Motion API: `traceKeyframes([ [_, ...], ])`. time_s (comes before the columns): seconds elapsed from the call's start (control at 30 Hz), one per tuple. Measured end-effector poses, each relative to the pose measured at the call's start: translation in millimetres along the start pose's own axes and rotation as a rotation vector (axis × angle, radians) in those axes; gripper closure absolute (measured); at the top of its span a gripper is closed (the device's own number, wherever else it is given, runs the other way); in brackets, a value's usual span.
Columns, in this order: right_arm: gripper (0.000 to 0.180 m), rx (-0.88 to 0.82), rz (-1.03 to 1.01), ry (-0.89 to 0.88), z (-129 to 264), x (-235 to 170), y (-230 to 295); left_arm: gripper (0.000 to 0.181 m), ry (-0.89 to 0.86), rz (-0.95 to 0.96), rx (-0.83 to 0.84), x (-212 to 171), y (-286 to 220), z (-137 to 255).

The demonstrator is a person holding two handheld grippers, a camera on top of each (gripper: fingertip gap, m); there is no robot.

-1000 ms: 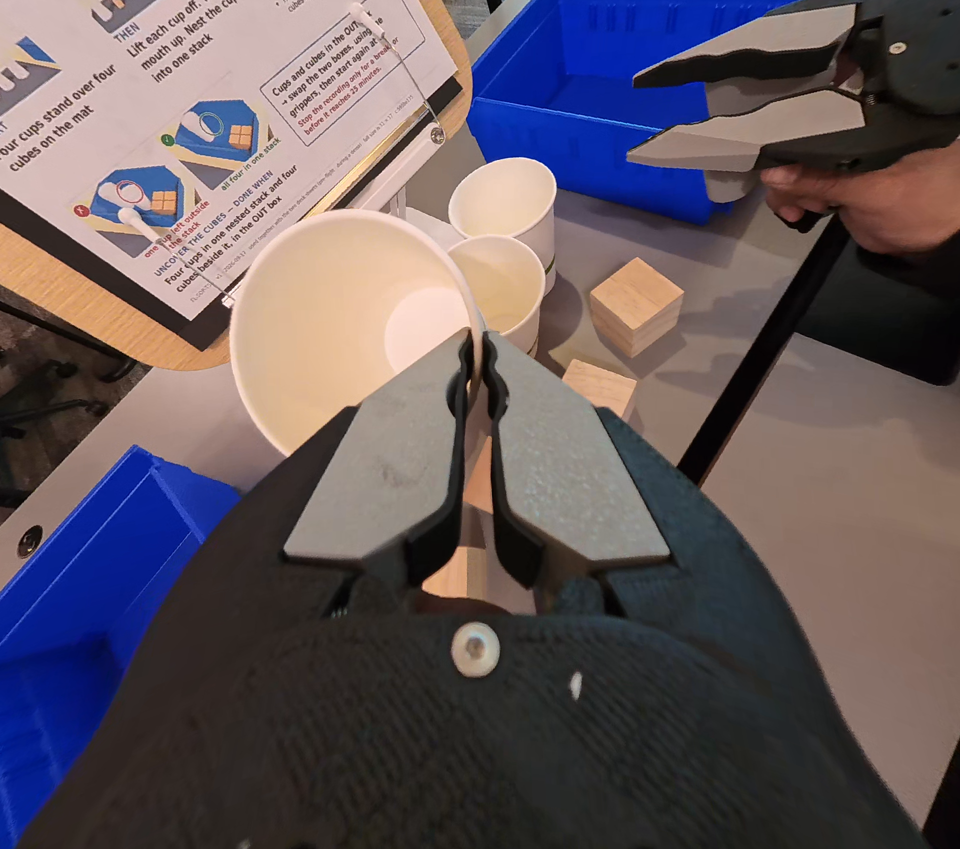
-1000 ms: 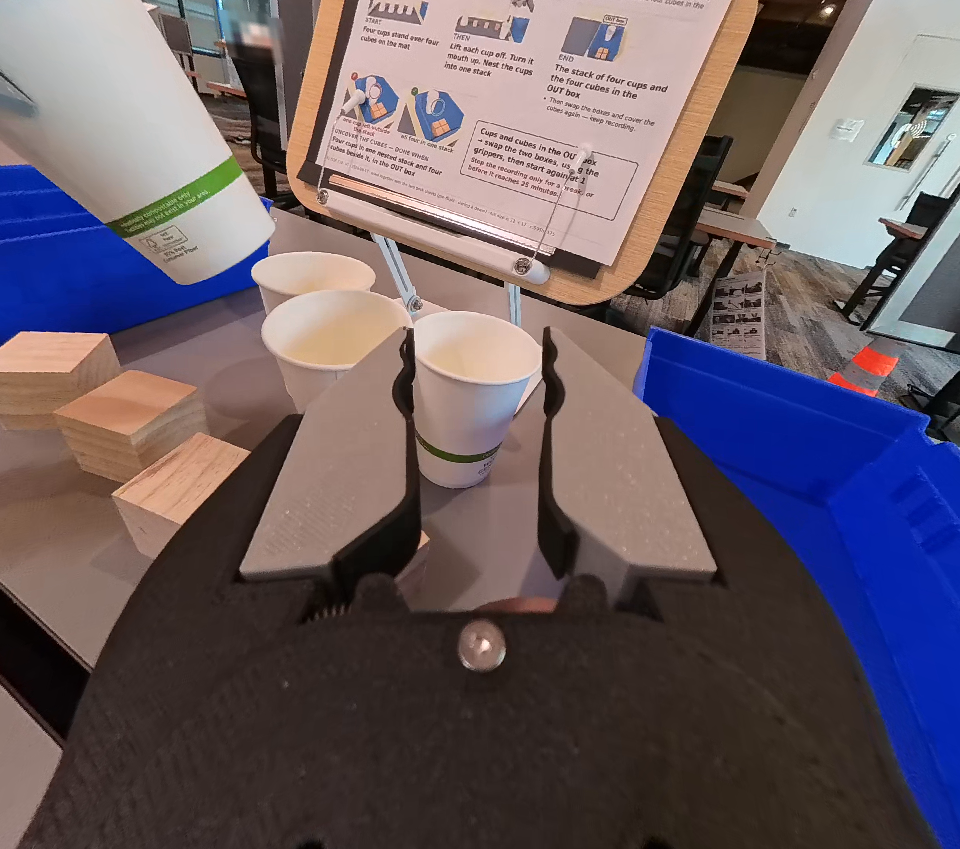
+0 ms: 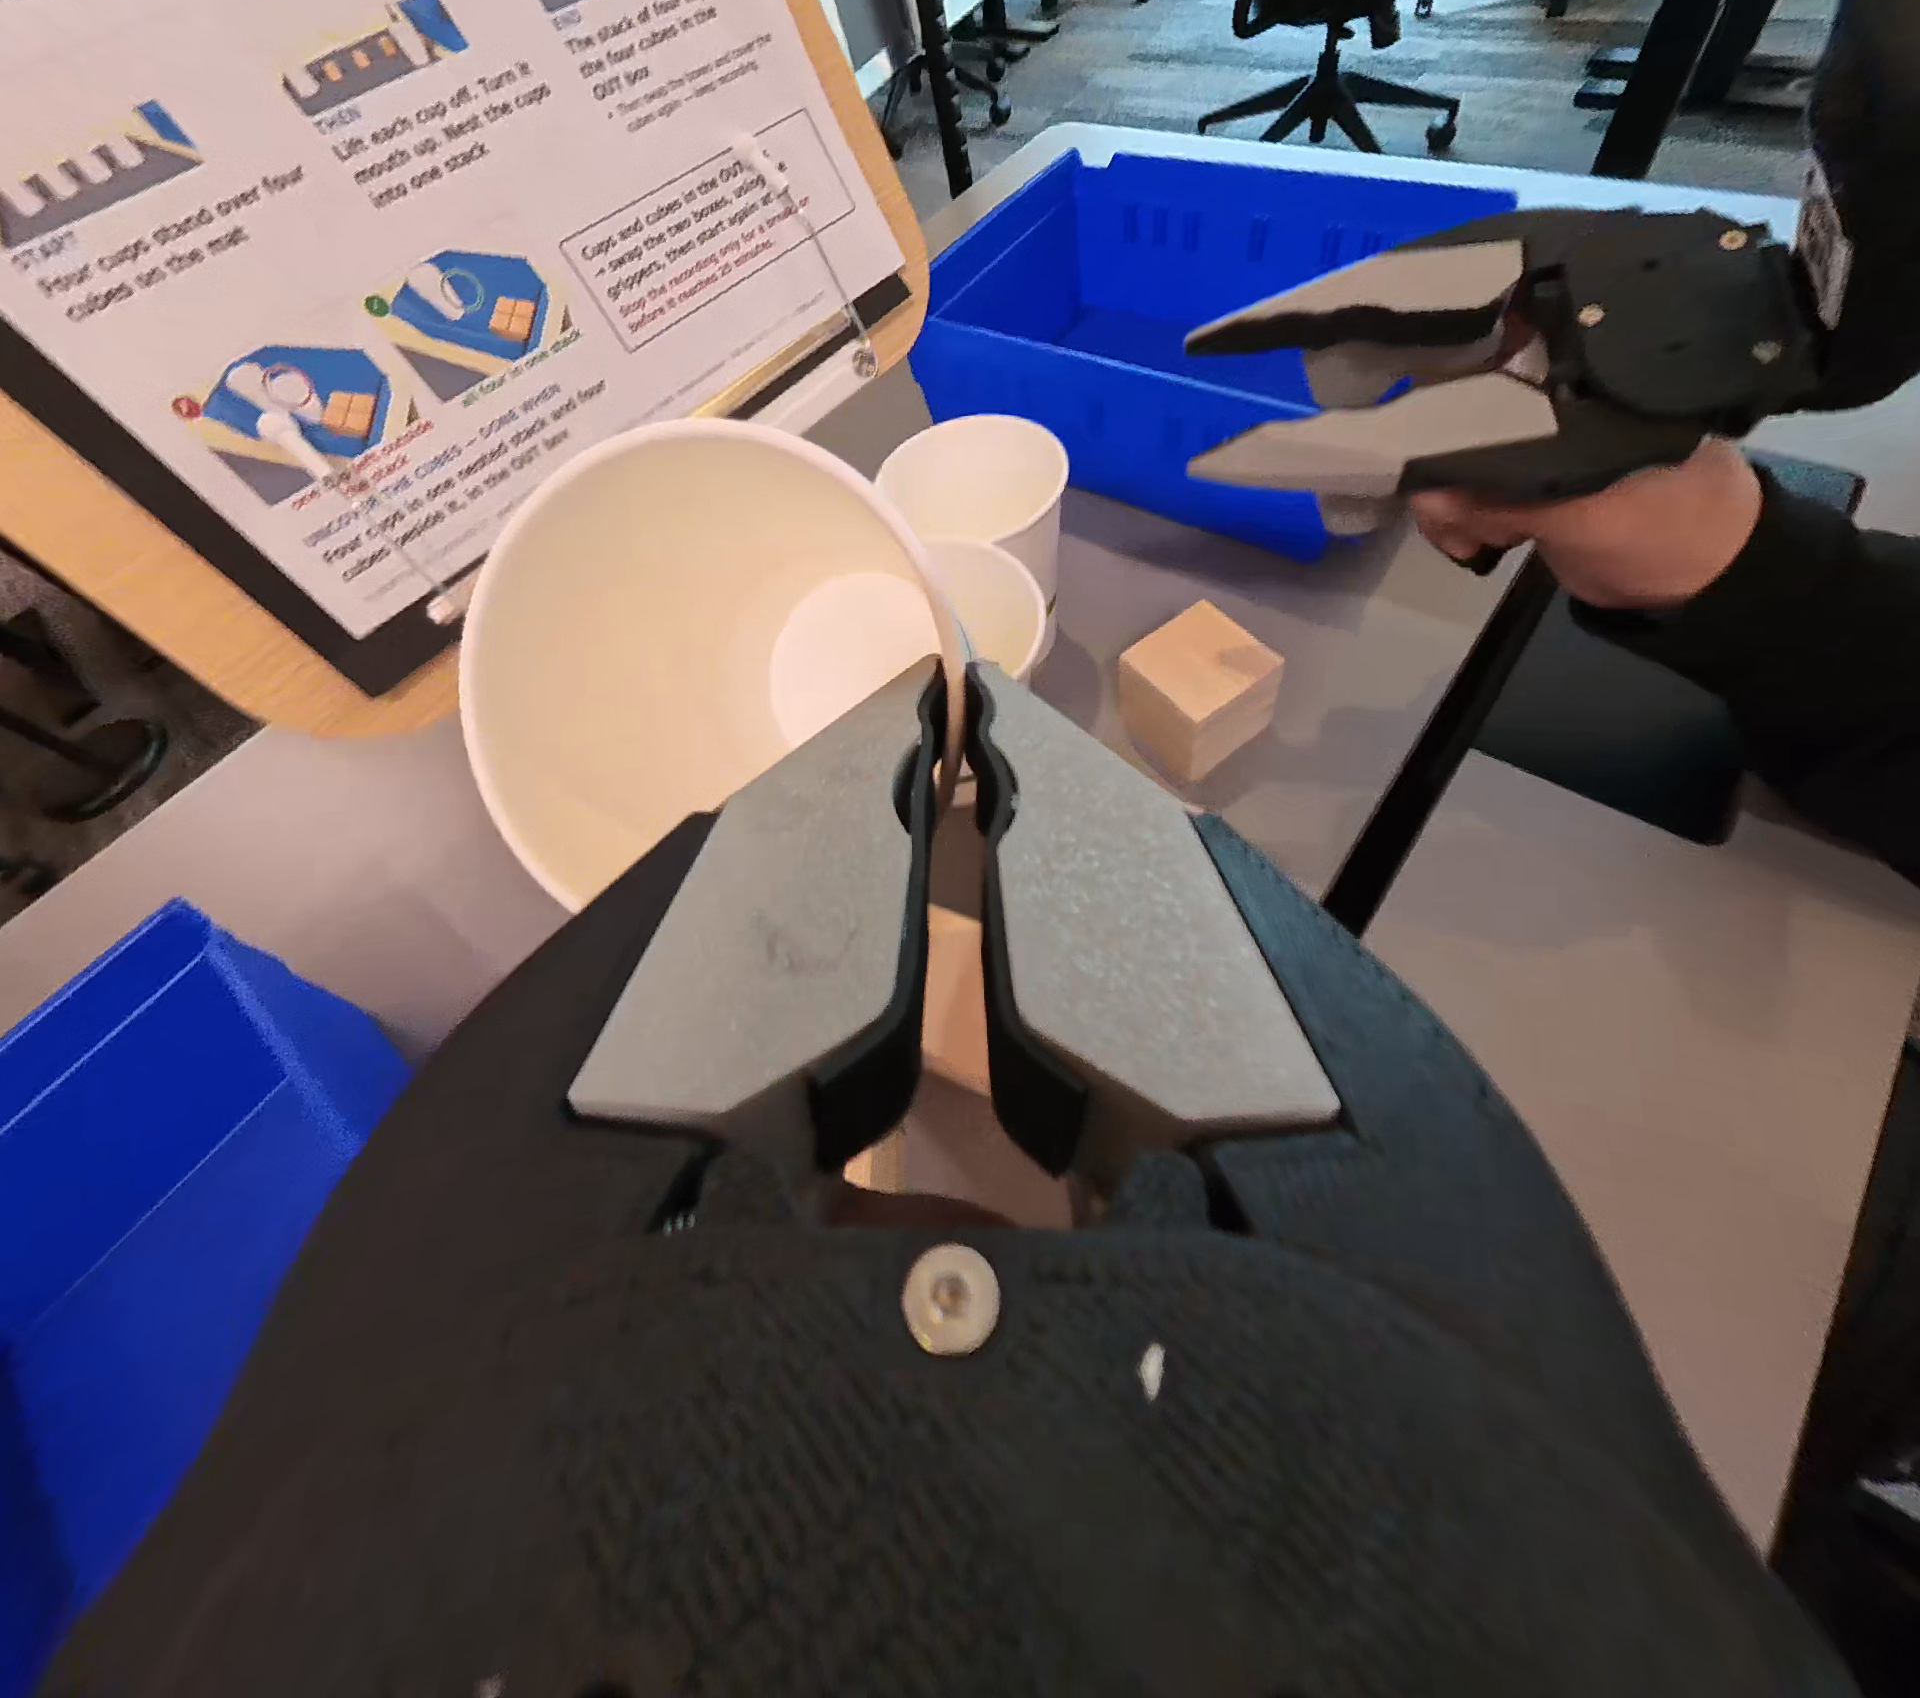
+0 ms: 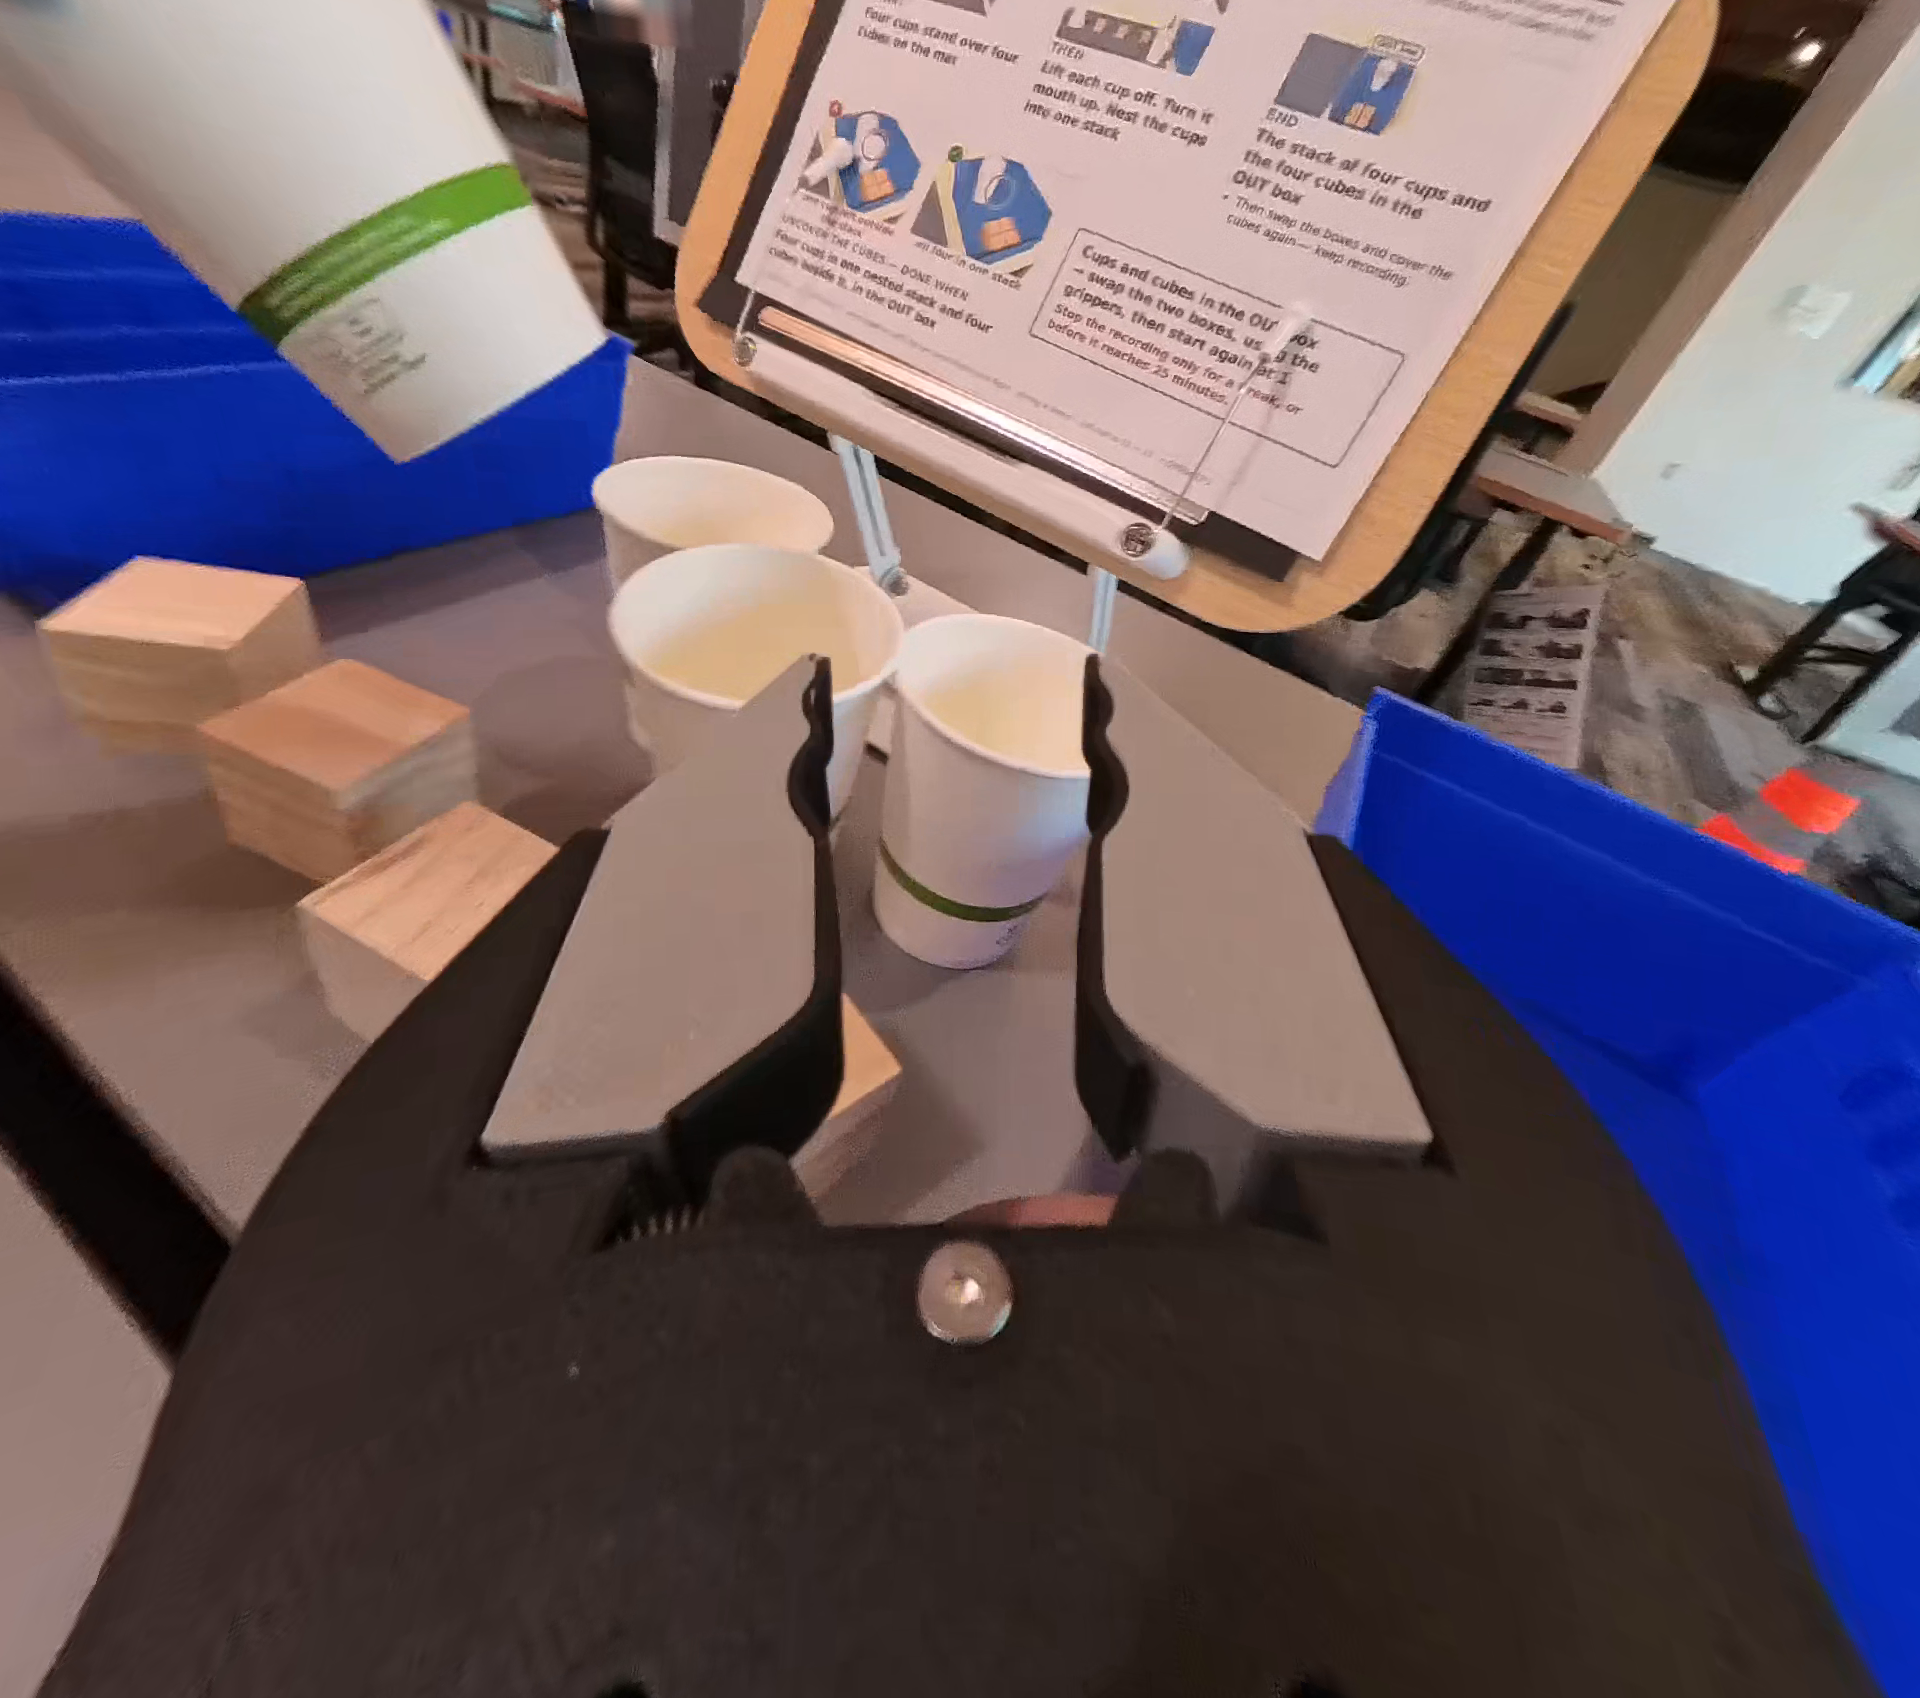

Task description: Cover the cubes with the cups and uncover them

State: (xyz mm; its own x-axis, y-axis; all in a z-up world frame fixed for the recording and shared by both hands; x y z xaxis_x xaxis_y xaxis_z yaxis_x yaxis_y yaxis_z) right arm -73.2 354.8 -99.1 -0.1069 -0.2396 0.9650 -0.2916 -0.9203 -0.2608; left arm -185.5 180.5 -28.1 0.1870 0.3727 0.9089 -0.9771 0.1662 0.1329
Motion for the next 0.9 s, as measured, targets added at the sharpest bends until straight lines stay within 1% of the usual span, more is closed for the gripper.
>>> traceKeyframes([
  [0.03, 0.134, 0.020, -0.031, 0.004, 0.3, 2.1, 1.2, 0.181, 0.009, 0.004, 0.006, -3.6, 1.6, 4.1],
  [0.1, 0.133, 0.112, -0.053, 0.014, 3.6, 14.0, 17.4, 0.181, 0.016, 0.010, 0.012, -9.7, 3.4, 11.1],
  [0.17, 0.133, 0.170, 0.019, 0.025, 7.5, 30.7, 37.0, 0.181, 0.012, 0.022, 0.015, -14.4, 3.9, 16.0],
  [0.27, 0.126, 0.114, 0.119, 0.064, 4.2, 61.7, 37.2, 0.181, -0.006, 0.051, 0.002, -19.9, 1.3, 20.6],
  [0.37, 0.128, 0.024, 0.129, 0.103, -2.1, 85.4, 8.9, 0.181, -0.011, 0.049, -0.003, -23.6, -3.5, 27.6],
  [0.43, 0.130, -0.005, 0.112, 0.167, -6.6, 80.9, -9.0, 0.181, -0.011, 0.036, 0.001, -25.5, -5.6, 34.2],
  [0.5, 0.133, 0.029, 0.078, 0.265, -8.9, 63.2, -11.0, 0.181, -0.014, 0.034, -0.001, -27.6, -6.8, 40.6],
  [0.6, 0.140, 0.116, 0.082, 0.330, -9.0, 42.4, 17.6, 0.181, -0.013, 0.040, 0.000, -33.0, -6.2, 45.7],
  [0.7, 0.151, 0.188, 0.178, 0.360, -10.4, 31.5, 55.3, 0.181, -0.004, 0.053, 0.000, -39.2, -5.9, 46.3],
  [0.8, 0.162, 0.195, 0.242, 0.346, -15.9, 35.4, 72.9, 0.181, 0.011, 0.054, -0.006, -45.0, -7.8, 46.0],
  [0.9, 0.169, 0.139, 0.225, 0.306, -22.4, 55.3, 60.8, 0.181, 0.032, 0.049, -0.003, -47.3, -9.3, 47.6],
])
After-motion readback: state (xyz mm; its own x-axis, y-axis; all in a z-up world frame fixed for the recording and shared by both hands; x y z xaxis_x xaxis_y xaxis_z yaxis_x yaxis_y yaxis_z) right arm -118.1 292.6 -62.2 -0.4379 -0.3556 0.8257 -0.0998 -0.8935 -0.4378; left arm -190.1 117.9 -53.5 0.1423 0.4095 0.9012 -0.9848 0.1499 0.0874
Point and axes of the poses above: each gripper's, where its closed fingertips meet, z back along the fingers, x out of its top, y = z × x across the jaws, the point moved 4 cm from there along z, back along the fingers, and after that the axes turned 6 degrees about -x, right-handed, at the moved point
